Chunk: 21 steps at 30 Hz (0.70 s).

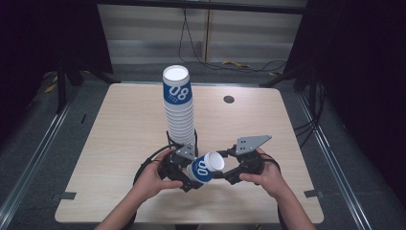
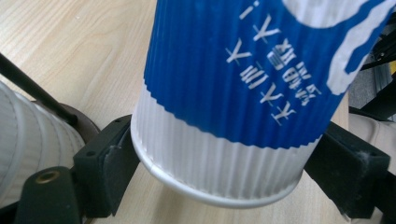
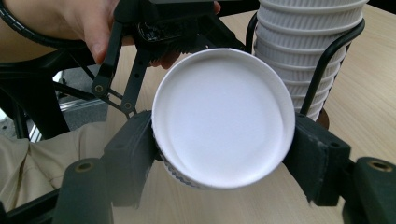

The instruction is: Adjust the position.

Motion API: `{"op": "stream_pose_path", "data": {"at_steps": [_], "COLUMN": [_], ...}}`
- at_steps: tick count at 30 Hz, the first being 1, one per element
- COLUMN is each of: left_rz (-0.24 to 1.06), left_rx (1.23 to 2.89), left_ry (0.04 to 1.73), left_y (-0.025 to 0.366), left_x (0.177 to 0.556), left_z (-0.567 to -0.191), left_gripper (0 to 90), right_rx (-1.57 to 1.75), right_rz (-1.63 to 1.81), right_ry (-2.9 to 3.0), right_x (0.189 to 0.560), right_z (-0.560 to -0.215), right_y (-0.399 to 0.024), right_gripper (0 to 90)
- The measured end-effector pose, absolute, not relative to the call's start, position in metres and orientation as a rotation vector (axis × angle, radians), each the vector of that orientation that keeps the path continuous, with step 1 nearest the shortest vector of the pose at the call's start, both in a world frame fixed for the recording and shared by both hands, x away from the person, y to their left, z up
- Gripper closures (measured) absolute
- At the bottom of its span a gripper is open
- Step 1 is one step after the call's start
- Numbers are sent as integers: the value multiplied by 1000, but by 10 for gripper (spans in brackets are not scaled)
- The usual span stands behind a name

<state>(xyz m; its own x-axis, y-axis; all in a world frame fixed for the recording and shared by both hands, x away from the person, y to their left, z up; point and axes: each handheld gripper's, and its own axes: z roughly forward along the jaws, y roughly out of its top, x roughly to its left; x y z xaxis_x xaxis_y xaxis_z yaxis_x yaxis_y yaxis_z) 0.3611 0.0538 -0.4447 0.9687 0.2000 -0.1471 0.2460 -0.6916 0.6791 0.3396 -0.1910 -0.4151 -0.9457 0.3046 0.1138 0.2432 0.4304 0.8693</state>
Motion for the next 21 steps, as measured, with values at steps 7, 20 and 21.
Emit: {"op": "stream_pose_path", "data": {"at_steps": [7,20,21], "left_rz": [-59,-51,-49], "left_rx": [2352,2358,2353], "left_ry": [292,279,277], "left_y": [52,51,51], "left_x": [361,362,362], "left_z": [-444,-441,-442], "left_gripper": [149,141,141], "right_rx": [495,496,495], "right_rz": [1570,1580,1581], "right_ry": [2607,2602,2602], "right_x": [339,340,340], "right_z": [-415,-415,-415], "right_y": [-191,-191,-191], "right_gripper": [290,291,291]}}
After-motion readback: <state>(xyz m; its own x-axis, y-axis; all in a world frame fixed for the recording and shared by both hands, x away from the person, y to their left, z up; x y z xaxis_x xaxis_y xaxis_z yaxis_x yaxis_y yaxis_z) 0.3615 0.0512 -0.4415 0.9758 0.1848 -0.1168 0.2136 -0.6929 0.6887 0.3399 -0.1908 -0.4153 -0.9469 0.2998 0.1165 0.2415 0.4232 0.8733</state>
